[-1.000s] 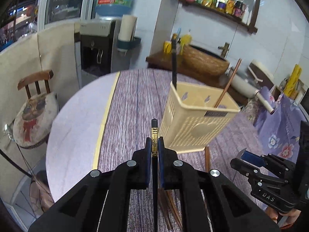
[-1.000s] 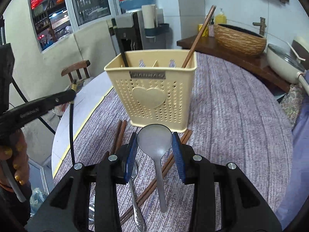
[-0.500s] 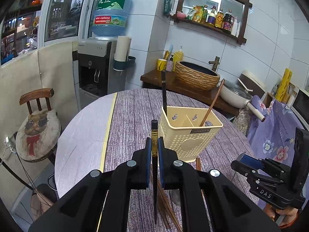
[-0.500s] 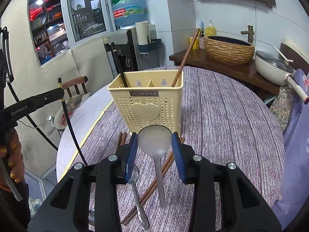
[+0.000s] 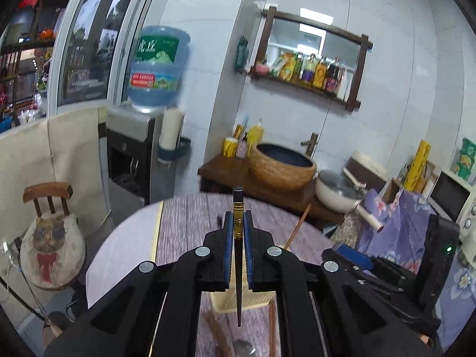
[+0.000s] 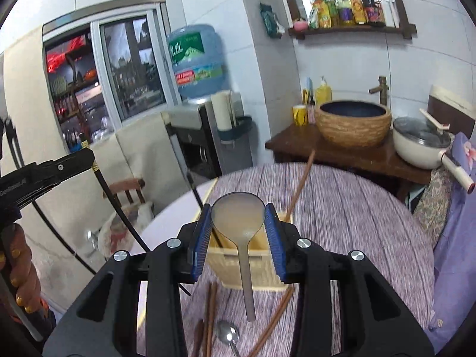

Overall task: Organize utensils
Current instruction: 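Carry the spoon and black stick up and lower them into the holder, then open both tools to release the spoon and stick in the holder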

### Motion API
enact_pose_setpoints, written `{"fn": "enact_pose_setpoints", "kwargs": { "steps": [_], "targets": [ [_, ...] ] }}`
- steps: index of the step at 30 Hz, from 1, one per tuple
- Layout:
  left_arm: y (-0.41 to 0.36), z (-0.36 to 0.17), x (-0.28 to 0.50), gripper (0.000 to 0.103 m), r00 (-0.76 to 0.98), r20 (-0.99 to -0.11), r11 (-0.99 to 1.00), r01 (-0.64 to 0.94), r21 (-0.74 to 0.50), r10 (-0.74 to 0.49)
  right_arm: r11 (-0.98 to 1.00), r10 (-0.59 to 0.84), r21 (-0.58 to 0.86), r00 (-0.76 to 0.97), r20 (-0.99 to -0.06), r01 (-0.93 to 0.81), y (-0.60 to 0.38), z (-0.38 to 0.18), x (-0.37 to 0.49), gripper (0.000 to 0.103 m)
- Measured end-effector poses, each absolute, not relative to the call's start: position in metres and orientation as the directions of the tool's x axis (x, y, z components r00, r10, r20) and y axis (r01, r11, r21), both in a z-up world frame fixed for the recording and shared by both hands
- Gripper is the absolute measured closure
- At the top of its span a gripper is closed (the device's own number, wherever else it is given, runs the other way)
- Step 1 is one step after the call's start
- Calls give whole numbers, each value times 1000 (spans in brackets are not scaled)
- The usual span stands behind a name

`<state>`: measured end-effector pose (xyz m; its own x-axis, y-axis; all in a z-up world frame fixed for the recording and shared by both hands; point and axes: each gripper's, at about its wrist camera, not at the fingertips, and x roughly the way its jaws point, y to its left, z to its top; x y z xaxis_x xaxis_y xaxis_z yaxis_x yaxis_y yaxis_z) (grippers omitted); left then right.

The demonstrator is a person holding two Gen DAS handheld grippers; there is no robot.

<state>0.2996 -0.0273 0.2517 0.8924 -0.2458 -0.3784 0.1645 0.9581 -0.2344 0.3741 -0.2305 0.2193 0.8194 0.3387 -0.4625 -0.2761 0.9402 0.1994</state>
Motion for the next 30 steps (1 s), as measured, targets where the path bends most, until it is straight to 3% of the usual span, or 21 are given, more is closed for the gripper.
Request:
{"fn": "enact_pose_setpoints", "kwargs": {
  "steps": [4,8,13,24,30],
  "targets": [
    [-36,278,317,95,924,-312,960,150,-236,-221,949,308,196,857,-413,-247,-226,248,394,66],
    [-45,274,339,95,935,-301,965,119,-234,-188,960,266,190,881,-392,-206,-222,252,417,66],
    [-52,233,362,95,921,-353,969,85,-232,-166,970,221,181,891,-396,-160,-222,219,444,66],
    [-54,156,372,95,858,-482,973,75,-220,-175,978,193,170,837,-512,-122,-219,133,453,66],
    [-57,140,369,95,862,-486,983,64,-174,-143,986,154,130,836,-527,-100,-219,112,449,66]
  ]
}}
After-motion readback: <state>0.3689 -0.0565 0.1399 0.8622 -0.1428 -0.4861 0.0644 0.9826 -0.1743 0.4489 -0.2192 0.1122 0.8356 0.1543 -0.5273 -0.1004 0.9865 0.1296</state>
